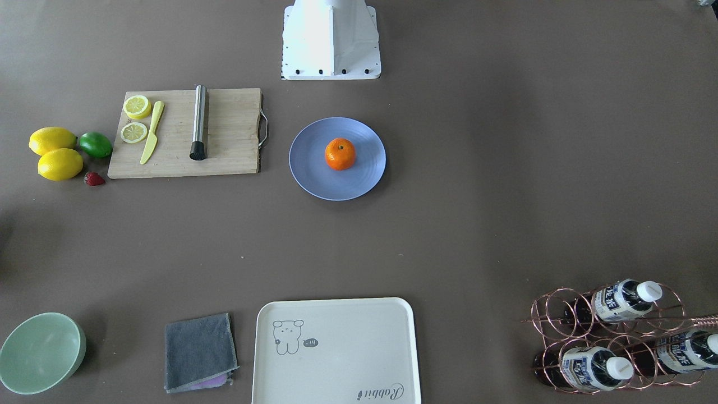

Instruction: Pick orange to plate

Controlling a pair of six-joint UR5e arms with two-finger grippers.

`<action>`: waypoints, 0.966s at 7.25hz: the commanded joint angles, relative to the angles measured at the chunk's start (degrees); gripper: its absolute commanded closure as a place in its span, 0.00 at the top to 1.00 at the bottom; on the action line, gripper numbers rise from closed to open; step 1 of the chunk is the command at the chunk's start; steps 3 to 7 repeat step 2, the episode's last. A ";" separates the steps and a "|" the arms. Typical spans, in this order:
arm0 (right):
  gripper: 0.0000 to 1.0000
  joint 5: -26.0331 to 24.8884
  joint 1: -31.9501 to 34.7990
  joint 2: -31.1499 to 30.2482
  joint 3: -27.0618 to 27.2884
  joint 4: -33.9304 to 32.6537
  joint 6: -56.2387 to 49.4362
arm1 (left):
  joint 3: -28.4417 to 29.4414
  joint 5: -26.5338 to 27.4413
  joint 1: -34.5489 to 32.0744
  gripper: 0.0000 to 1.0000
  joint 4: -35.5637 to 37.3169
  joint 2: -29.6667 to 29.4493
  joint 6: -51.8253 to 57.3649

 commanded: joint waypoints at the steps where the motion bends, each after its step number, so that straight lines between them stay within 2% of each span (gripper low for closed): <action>1: 1.00 -0.59 -0.01 -0.12 0.01 0.00 -0.02 | 0.18 0.10 0.65 0.97 0.00 0.35 -0.13; 7: 1.00 -0.59 -0.01 -0.12 0.01 -0.08 -0.02 | -0.08 0.19 0.65 0.97 0.00 0.27 -0.13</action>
